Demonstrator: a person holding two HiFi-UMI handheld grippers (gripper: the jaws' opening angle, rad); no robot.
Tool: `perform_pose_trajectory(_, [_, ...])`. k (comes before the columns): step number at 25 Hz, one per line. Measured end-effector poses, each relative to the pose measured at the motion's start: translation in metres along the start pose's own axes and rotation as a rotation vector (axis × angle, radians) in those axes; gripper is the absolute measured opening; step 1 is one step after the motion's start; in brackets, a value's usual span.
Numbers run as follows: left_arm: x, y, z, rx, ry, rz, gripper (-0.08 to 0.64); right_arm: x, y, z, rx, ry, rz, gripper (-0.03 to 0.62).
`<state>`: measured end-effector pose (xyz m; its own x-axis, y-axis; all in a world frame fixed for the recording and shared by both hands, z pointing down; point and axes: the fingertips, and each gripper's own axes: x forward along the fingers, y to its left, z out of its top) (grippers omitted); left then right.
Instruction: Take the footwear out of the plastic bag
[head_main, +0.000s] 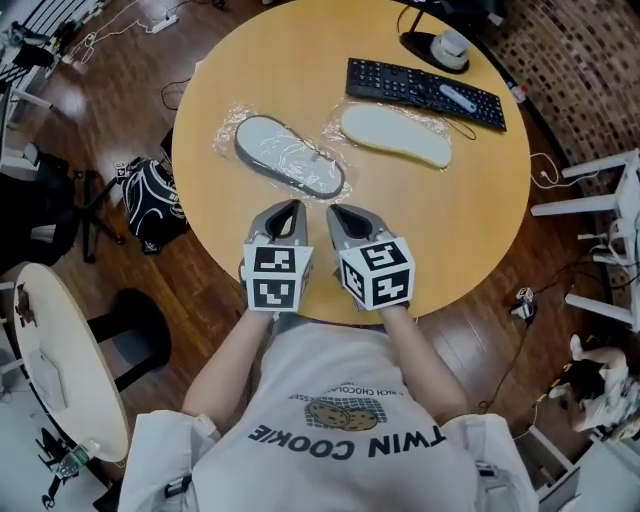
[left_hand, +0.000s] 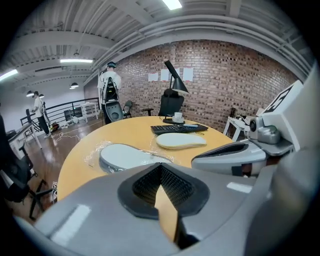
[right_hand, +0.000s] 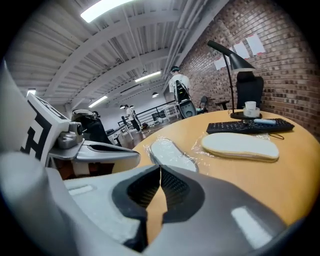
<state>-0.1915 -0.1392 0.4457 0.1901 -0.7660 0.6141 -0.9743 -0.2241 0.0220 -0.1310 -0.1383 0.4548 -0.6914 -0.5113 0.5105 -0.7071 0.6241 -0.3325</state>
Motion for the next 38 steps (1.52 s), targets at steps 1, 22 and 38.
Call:
perform_pose_trajectory(1, [0.004,0.009,0.002,0.013,0.008,-0.007,0.006,0.005,-0.001,0.001,0.023,0.000,-0.008,0.003])
perform_pose_trajectory(22, [0.114,0.199,0.008,0.213,0.144,0.028,0.006,0.067,-0.045,-0.019,0.284,0.074,-0.177,0.035])
perform_pose_trajectory(38, [0.157,0.234,-0.014,0.329,0.255,0.015,0.006,0.069,-0.066,-0.033,0.503,0.055,-0.190,0.063])
